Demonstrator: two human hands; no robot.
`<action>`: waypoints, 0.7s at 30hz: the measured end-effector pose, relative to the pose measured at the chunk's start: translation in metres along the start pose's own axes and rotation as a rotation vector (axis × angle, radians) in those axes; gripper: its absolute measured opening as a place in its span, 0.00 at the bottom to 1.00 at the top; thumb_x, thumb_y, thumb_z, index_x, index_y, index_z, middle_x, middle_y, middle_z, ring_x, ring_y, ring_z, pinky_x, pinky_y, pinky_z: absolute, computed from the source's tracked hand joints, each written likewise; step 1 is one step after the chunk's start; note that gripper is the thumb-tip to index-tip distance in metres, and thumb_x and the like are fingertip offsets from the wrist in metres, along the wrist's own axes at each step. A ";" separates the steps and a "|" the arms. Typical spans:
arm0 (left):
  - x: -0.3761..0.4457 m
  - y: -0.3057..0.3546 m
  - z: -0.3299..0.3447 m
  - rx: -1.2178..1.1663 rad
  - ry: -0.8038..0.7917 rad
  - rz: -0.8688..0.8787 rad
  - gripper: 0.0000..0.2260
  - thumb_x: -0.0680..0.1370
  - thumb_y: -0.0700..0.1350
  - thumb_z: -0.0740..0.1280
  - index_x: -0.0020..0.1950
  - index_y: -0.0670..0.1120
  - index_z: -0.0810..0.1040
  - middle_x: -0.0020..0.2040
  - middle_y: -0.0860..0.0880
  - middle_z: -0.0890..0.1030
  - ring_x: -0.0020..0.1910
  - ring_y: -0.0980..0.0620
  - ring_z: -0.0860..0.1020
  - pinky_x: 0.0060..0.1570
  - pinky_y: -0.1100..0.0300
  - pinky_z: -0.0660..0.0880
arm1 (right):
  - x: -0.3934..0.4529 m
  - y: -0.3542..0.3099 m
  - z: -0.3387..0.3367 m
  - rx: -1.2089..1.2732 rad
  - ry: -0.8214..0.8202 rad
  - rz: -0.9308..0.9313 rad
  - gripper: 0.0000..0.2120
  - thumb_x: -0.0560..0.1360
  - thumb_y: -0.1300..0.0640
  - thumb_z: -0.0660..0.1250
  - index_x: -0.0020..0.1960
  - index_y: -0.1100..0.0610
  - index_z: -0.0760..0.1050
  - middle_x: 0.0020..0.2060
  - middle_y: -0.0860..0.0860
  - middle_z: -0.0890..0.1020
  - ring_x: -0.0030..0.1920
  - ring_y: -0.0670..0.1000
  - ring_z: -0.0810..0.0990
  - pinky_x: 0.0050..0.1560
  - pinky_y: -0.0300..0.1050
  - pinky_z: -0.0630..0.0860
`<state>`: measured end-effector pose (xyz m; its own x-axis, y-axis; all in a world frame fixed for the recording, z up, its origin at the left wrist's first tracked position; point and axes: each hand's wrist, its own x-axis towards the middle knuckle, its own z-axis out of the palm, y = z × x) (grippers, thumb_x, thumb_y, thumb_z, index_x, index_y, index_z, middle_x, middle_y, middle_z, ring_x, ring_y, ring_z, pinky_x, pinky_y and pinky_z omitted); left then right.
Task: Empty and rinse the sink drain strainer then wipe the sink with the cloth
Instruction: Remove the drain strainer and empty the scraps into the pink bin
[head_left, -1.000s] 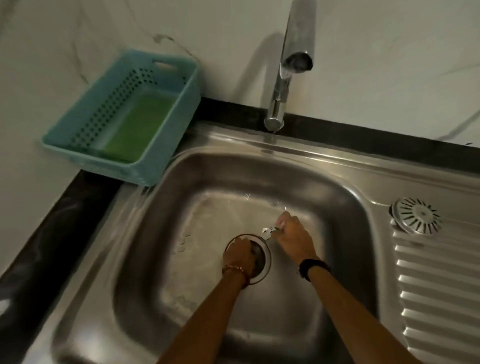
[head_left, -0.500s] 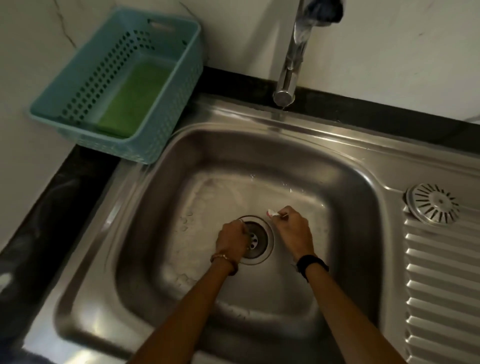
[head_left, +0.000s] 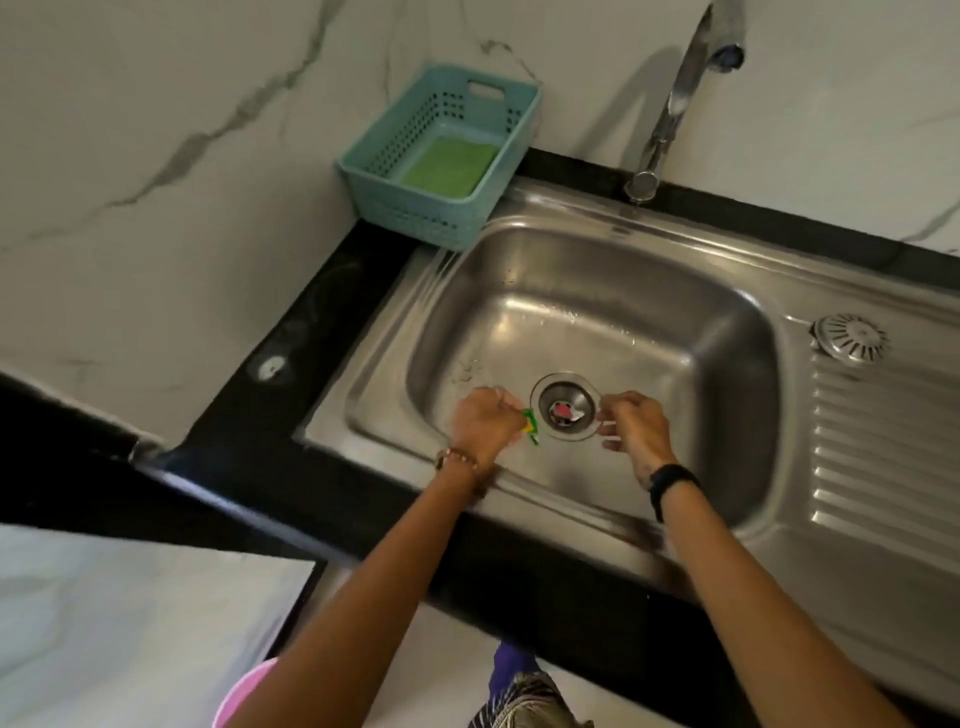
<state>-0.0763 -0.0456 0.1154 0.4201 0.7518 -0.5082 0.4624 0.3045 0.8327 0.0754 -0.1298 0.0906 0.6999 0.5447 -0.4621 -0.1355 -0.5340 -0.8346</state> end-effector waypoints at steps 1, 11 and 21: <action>-0.003 0.003 -0.002 -0.004 -0.010 -0.009 0.11 0.72 0.34 0.66 0.33 0.47 0.73 0.31 0.46 0.76 0.29 0.54 0.74 0.34 0.63 0.74 | -0.003 0.002 0.002 -0.036 -0.019 0.004 0.05 0.74 0.59 0.63 0.40 0.56 0.75 0.37 0.54 0.80 0.34 0.49 0.76 0.33 0.41 0.73; 0.061 0.014 0.025 0.101 -0.012 -0.155 0.03 0.72 0.32 0.65 0.40 0.38 0.76 0.45 0.34 0.82 0.40 0.41 0.80 0.49 0.49 0.80 | 0.062 0.011 0.041 -0.664 -0.094 -0.016 0.15 0.74 0.54 0.63 0.58 0.58 0.76 0.53 0.59 0.81 0.52 0.61 0.80 0.54 0.52 0.77; 0.121 -0.012 0.044 0.244 -0.078 -0.295 0.02 0.70 0.35 0.68 0.38 0.40 0.77 0.36 0.42 0.79 0.38 0.44 0.80 0.50 0.50 0.80 | 0.125 0.060 0.066 -1.126 -0.228 -0.057 0.16 0.79 0.53 0.56 0.63 0.61 0.70 0.57 0.59 0.80 0.55 0.59 0.79 0.51 0.49 0.75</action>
<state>0.0040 0.0160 0.0342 0.2954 0.6030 -0.7410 0.7405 0.3456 0.5764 0.1084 -0.0517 -0.0370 0.5263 0.6295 -0.5716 0.6762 -0.7174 -0.1676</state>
